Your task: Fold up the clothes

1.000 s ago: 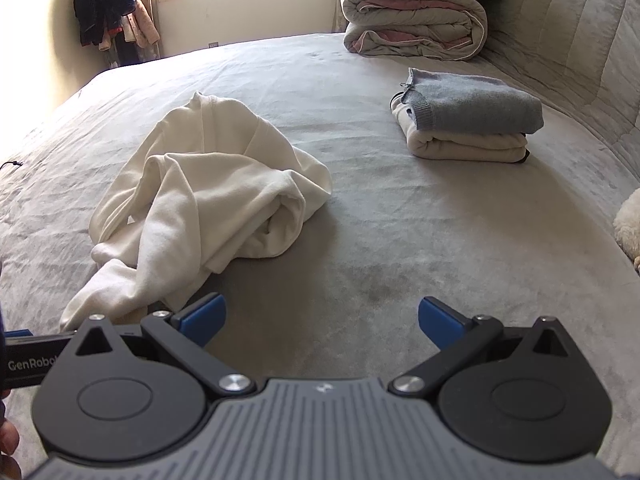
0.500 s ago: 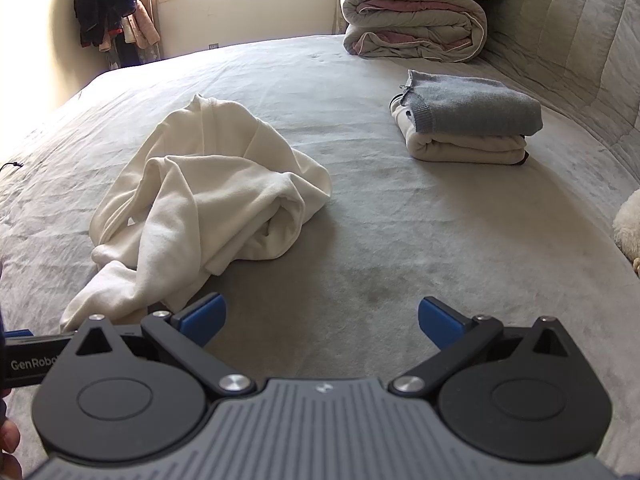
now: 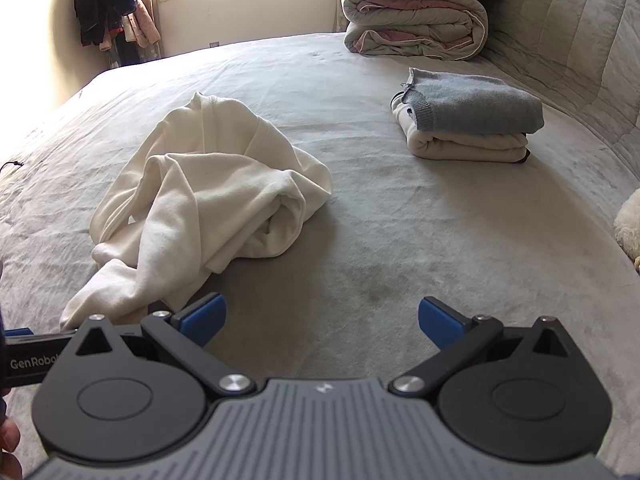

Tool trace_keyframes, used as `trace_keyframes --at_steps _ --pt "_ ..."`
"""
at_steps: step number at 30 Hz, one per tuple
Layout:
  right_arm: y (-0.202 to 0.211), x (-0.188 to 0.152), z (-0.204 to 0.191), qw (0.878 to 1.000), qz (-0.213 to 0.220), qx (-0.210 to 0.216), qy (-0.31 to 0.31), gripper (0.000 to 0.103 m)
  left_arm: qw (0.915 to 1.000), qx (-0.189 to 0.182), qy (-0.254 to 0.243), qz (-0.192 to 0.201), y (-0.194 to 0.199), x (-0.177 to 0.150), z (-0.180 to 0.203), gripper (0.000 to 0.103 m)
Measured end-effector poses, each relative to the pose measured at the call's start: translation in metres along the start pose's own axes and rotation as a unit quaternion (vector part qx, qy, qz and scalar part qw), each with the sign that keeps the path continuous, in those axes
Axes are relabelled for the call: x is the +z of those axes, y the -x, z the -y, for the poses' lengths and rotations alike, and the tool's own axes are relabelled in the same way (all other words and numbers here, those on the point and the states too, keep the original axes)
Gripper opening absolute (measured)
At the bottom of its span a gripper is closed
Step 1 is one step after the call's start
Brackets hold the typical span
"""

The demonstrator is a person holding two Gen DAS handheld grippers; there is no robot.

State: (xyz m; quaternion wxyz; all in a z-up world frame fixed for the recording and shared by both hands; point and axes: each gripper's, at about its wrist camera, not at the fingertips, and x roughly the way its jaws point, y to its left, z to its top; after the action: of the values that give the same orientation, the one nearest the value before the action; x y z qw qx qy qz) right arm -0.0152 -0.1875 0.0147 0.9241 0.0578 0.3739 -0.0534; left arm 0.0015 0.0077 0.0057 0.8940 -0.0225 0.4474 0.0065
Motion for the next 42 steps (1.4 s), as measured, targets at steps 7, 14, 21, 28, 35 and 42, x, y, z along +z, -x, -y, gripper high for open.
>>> trace_keyframes --at_steps 7,14,21,28,35,42 --pt "-0.0004 0.0003 -0.0002 1.0 0.0 0.001 0.0 0.103 1.0 0.001 0.0 0.0 -0.0008 0.0005 0.0006 0.103" --pt "-0.0005 0.0001 0.0001 1.0 -0.002 0.001 0.0 0.103 1.0 0.002 -0.001 0.0 -0.0014 -0.0002 0.0011 0.102" --pt "0.0004 0.0003 0.0007 1.0 -0.001 0.003 -0.001 0.103 1.0 0.005 -0.003 0.001 -0.0017 -0.0007 0.0022 0.103" --pt "-0.0011 0.0006 0.0012 1.0 -0.003 0.004 -0.003 0.103 1.0 0.005 -0.004 0.001 -0.0012 -0.0004 0.0019 0.103" --pt "-0.0025 -0.0007 -0.0002 1.0 -0.007 0.005 -0.001 0.103 1.0 0.004 -0.003 0.002 -0.0002 -0.0003 0.0007 0.102" --pt "-0.0035 -0.0006 0.0 1.0 -0.009 0.005 -0.001 0.103 1.0 0.005 -0.003 0.002 -0.0003 0.0002 0.0012 0.102"
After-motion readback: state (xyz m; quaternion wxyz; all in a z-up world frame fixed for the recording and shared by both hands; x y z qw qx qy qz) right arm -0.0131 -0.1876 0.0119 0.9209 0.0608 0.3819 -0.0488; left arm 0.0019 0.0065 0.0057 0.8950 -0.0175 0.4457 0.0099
